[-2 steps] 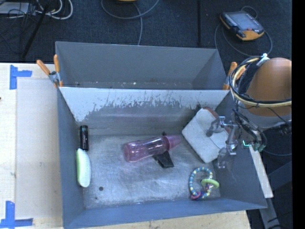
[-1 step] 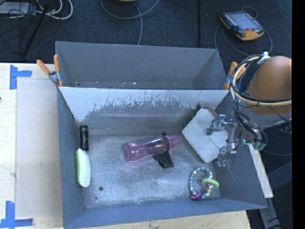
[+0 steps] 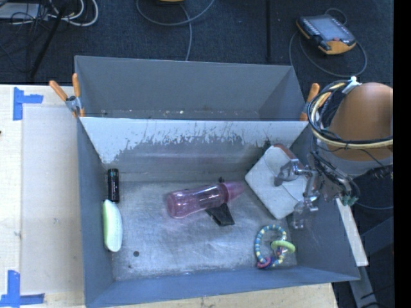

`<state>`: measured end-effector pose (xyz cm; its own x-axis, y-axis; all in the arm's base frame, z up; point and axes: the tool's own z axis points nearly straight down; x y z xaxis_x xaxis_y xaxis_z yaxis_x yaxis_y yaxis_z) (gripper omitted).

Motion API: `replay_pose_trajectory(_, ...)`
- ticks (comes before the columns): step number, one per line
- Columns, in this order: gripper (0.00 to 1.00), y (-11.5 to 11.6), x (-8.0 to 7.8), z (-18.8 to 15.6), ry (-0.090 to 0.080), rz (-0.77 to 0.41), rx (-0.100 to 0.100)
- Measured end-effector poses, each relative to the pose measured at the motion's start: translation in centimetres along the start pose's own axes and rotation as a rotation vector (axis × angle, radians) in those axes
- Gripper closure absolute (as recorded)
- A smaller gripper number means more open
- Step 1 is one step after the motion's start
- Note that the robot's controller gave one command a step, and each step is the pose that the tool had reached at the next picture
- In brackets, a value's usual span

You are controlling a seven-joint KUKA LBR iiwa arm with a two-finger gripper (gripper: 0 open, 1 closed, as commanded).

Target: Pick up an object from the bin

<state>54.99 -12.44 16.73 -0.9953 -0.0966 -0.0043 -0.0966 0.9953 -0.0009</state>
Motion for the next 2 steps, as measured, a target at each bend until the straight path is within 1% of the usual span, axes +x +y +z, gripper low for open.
replay_pose_trajectory(1, 0.0, 0.9, 1.5, 1.8, 0.008, -0.27, -0.004)
replay_pose_trajectory(2, 0.0, 0.2, 1.9, 6.4, -0.001, -0.398, 0.001)
